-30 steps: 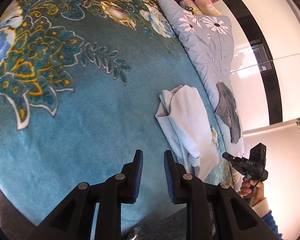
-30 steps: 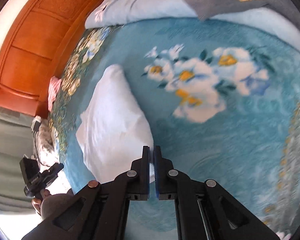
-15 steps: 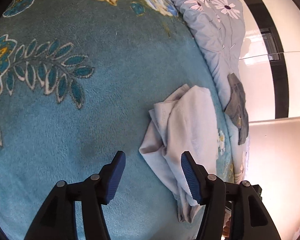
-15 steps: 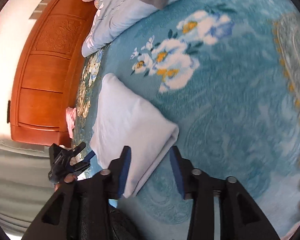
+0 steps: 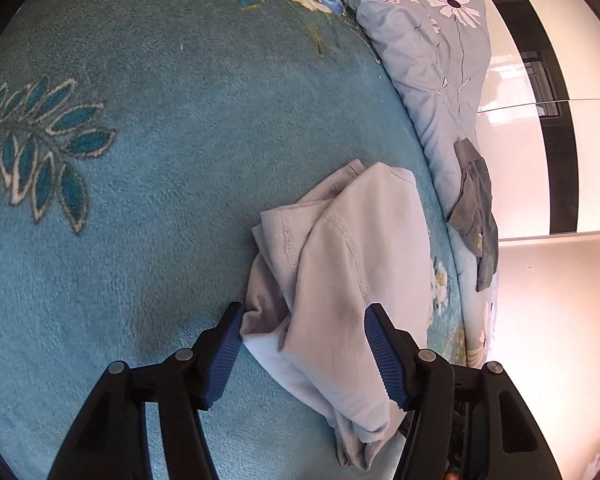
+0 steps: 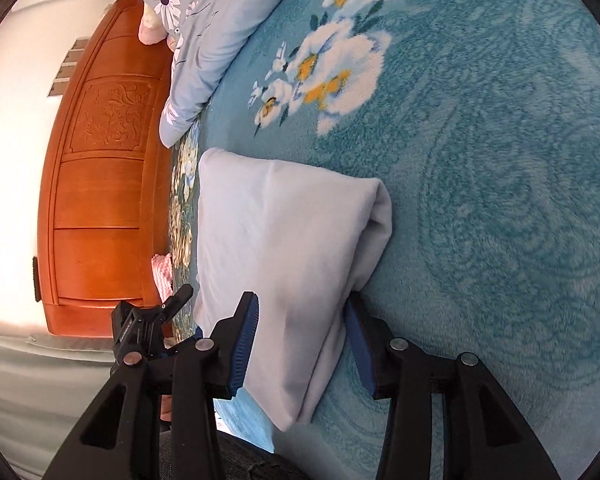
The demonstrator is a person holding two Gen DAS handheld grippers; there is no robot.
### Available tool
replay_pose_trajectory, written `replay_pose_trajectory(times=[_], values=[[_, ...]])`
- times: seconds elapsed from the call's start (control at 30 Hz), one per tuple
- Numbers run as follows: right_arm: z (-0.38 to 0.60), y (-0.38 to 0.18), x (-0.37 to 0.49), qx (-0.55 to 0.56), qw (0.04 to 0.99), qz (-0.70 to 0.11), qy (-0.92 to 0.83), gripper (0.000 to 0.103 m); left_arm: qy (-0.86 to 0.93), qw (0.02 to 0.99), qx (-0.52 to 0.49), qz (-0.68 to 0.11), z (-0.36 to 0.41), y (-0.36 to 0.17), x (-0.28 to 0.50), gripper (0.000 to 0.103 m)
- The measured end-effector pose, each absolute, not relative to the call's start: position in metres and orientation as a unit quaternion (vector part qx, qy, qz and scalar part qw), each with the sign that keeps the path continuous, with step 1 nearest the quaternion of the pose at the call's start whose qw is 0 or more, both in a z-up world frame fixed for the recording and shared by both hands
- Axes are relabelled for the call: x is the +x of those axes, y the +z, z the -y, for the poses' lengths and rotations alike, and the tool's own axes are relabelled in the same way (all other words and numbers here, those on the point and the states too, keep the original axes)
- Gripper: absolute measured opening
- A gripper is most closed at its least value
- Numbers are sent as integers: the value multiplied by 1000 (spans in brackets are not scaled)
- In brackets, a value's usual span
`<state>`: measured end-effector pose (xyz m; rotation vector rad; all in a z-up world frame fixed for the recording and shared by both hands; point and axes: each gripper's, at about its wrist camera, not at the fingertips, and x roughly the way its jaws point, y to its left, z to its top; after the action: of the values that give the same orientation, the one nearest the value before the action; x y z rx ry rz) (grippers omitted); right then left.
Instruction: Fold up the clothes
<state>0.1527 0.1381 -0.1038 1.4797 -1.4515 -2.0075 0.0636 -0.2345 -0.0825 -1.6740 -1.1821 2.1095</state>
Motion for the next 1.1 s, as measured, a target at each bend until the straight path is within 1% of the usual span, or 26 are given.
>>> replay_pose_trajectory(times=[0.03,0.07,0.1,0.13,0.17,0.2,0.23,0.27,0.43,0.47,0.6,0.67,0.73,0.87,0.9,0.93,0.97,1.0,1.1], values=[[-139,-105,154,505,122,506,-688,44,712,92,-566,405,236,-83,64,59],[-139,-106,155,503,116,512,-687,43,711,83,-566,410,237,-83,65,49],[-139,-107,155,503,108,512,-687,39,709,71,-567,414,239,-84,65,41],[-138,-107,154,508,101,508,-688,32,705,65,-567,421,240,-86,65,26],[-137,-106,152,513,96,504,-689,26,700,60,-568,430,241,-87,65,19],[-136,-104,149,517,93,500,-688,22,696,57,-566,439,242,-88,66,15],[-135,-102,145,523,91,495,-688,13,699,55,-562,438,241,-85,67,11],[-132,-96,141,527,100,483,-692,10,704,53,-559,435,240,-81,68,10],[-113,-55,123,532,174,406,-722,8,756,76,-526,382,236,-35,99,7],[-109,-47,119,532,189,390,-727,8,768,80,-518,368,235,-26,110,7],[-94,-15,105,531,246,324,-744,7,762,75,-523,373,247,-38,151,7],[-91,-23,105,549,248,302,-739,7,758,71,-527,378,253,-45,172,6],[-95,-43,105,573,224,296,-731,7,750,66,-536,382,260,-52,180,4],[-115,-62,104,571,196,341,-720,7,744,82,-535,391,268,-53,178,10],[-118,-62,104,567,195,342,-723,7,743,87,-538,389,266,-55,172,13],[-119,-60,103,564,195,341,-726,7,741,93,-541,388,264,-57,166,25],[-120,-58,102,561,196,340,-729,7,739,98,-544,386,261,-59,161,42],[-121,-56,100,558,195,339,-732,7,737,103,-547,384,259,-62,155,47],[-128,-52,90,550,185,338,-741,7,731,118,-556,378,252,-68,138,50]])
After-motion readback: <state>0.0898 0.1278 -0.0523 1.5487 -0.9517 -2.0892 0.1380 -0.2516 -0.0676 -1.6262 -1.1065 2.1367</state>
